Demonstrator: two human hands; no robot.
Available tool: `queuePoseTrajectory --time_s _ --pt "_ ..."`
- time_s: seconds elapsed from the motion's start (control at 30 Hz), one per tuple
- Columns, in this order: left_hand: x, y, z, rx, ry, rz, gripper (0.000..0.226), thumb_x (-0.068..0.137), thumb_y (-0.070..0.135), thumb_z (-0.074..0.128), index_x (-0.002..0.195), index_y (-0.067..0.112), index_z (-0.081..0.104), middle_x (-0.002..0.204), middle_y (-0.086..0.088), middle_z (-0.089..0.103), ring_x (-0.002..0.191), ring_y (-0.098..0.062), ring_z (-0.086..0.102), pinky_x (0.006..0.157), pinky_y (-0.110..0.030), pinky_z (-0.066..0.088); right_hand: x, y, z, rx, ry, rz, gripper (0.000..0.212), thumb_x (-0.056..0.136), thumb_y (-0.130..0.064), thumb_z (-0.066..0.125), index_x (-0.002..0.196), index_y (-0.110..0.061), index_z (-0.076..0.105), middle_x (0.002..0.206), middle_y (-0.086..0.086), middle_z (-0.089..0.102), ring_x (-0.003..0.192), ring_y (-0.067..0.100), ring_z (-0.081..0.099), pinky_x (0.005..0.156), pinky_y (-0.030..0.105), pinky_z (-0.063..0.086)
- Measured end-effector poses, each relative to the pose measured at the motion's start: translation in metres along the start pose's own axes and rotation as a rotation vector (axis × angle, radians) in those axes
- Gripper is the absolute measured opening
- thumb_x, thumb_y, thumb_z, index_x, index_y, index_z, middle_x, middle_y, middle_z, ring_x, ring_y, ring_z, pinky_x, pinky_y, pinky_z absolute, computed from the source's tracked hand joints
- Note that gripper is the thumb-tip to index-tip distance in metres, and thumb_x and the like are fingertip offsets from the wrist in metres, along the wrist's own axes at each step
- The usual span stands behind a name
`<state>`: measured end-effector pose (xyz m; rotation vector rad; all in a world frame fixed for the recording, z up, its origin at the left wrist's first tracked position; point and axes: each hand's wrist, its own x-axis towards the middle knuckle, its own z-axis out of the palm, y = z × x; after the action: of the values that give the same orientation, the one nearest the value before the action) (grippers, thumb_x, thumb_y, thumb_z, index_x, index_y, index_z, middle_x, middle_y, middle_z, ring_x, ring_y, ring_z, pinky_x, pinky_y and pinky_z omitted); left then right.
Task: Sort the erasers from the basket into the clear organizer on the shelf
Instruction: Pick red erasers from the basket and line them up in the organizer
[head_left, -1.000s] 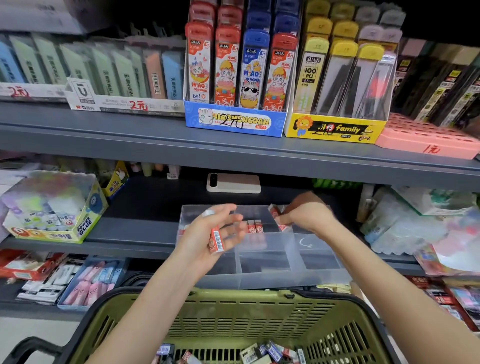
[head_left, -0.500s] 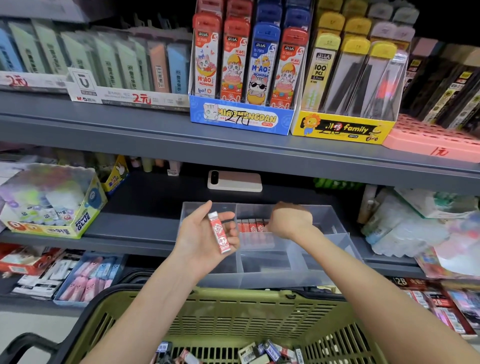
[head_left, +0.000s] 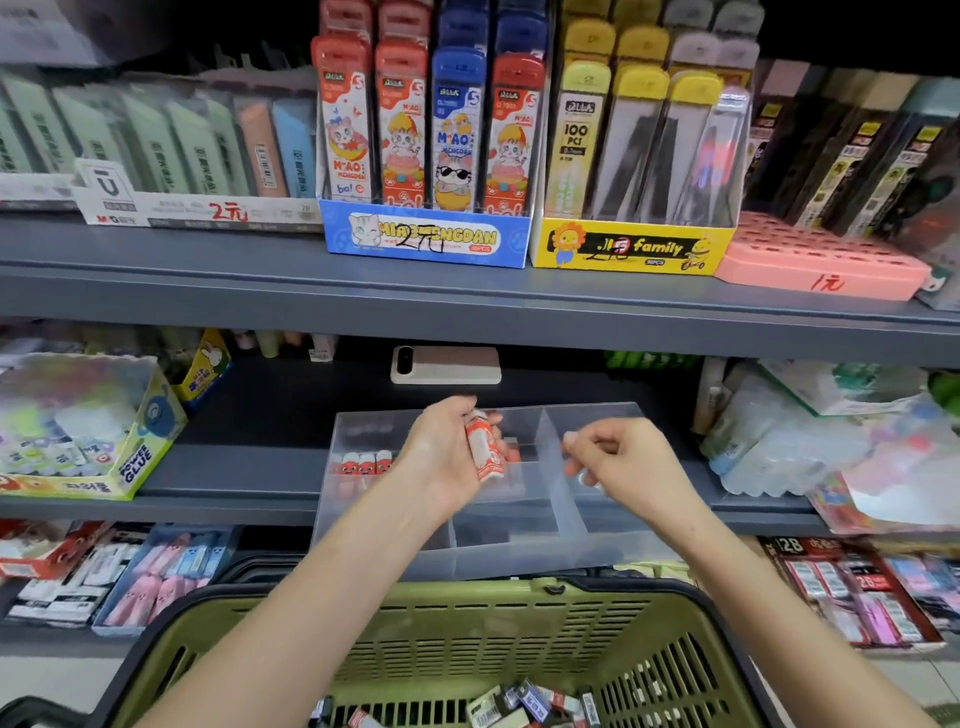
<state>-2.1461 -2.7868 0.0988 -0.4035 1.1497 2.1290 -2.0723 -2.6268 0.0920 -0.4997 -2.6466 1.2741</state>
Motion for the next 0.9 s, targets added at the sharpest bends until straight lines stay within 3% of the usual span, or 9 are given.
queuePoseTrajectory --time_s 0.1,0.23,0.27,0.37,0.47,0.57,0.67,0.8,0.9 --pt "0.013 0.001 0.015 0.025 0.046 0.037 0.019 0.095 0.002 0.036 0.079 0.005 0.046 0.076 -0.013 0.051 0.056 -0.017 0.038 0.055 -0.027 0.036 -0.003 0.016 -0.01 0.057 0.034 0.029 0.032 0.088 -0.026 0.06 0.059 -0.015 0.066 0.059 -0.003 0.067 0.054 0.014 0.054 0.054 0.027 0.042" --pt "0.028 -0.001 0.024 0.273 0.1 0.128 0.015 0.089 -0.009 0.054 0.082 0.003 0.059 0.082 -0.007 0.061 0.073 -0.022 0.059 0.069 -0.037 0.054 -0.005 0.03 -0.014 0.094 0.059 0.019 0.031 0.088 -0.026 0.06 0.062 -0.012 0.068 0.061 0.0 0.068 0.052 0.011 0.053 0.06 0.032 0.046" --pt "0.03 -0.002 0.025 0.328 0.119 0.149 0.014 0.086 -0.009 0.06 0.081 0.005 0.06 0.081 -0.007 0.064 0.073 -0.021 0.063 0.066 -0.035 0.056 -0.005 0.032 -0.014 0.107 0.064 0.015 0.03 0.088 -0.026 0.06 0.062 -0.013 0.068 0.061 0.0 0.068 0.053 0.012 0.052 0.061 0.034 0.048" --pt "0.032 -0.009 0.028 0.5 0.147 0.193 0.015 0.079 -0.005 0.071 0.08 0.003 0.059 0.068 -0.008 0.067 0.049 -0.014 0.066 0.048 -0.029 0.057 -0.006 0.039 -0.013 0.138 0.07 0.008 0.032 0.088 -0.025 0.06 0.058 -0.015 0.066 0.06 -0.001 0.067 0.056 0.018 0.056 0.066 0.036 0.051" --pt "0.04 -0.016 0.032 0.619 0.215 0.291 0.026 0.077 0.0 0.075 0.08 0.006 0.05 0.067 -0.013 0.063 0.039 -0.014 0.061 0.048 -0.033 0.058 -0.007 0.044 -0.012 0.139 0.071 -0.007 0.034 0.089 -0.025 0.059 0.058 -0.014 0.065 0.06 0.0 0.067 0.059 0.016 0.061 0.071 0.035 0.052" --pt "0.046 -0.017 0.034 0.817 0.283 0.454 0.028 0.076 0.003 0.078 0.074 0.008 0.05 0.071 -0.014 0.06 0.047 -0.022 0.061 0.064 -0.045 0.059 -0.009 0.048 -0.01 0.138 0.068 -0.016 0.034 0.09 -0.026 0.058 0.058 -0.016 0.065 0.061 -0.001 0.068 0.06 0.013 0.063 0.071 0.033 0.053" --pt "0.049 -0.02 0.034 0.951 0.282 0.549 0.029 0.075 0.006 0.079 0.07 0.011 0.051 0.069 -0.011 0.06 0.054 -0.028 0.061 0.067 -0.052 0.058 -0.009 0.049 -0.01 0.141 0.056 -0.027 0.034 0.09 -0.027 0.057 0.059 -0.017 0.064 0.062 0.001 0.068 0.062 0.017 0.063 0.072 0.036 0.054" --pt "0.053 -0.028 0.032 1.133 0.273 0.538 0.028 0.074 0.013 0.08 0.067 0.015 0.052 0.079 -0.009 0.067 0.068 -0.028 0.066 0.071 -0.046 0.059 -0.008 0.05 -0.008 0.094 -0.01 -0.015 0.028 0.091 -0.029 0.056 0.068 -0.016 0.067 0.067 -0.003 0.069 0.066 0.014 0.064 0.075 0.038 0.055" --pt "0.057 -0.031 0.03 1.237 0.243 0.514 0.024 0.074 0.012 0.08 0.069 0.014 0.057 0.091 -0.014 0.071 0.082 -0.031 0.069 0.075 -0.042 0.059 -0.008 0.053 -0.005 0.019 -0.076 -0.004 0.017 0.091 -0.031 0.054 0.081 -0.023 0.067 0.077 -0.006 0.07 0.074 0.011 0.064 0.074 0.032 0.054"
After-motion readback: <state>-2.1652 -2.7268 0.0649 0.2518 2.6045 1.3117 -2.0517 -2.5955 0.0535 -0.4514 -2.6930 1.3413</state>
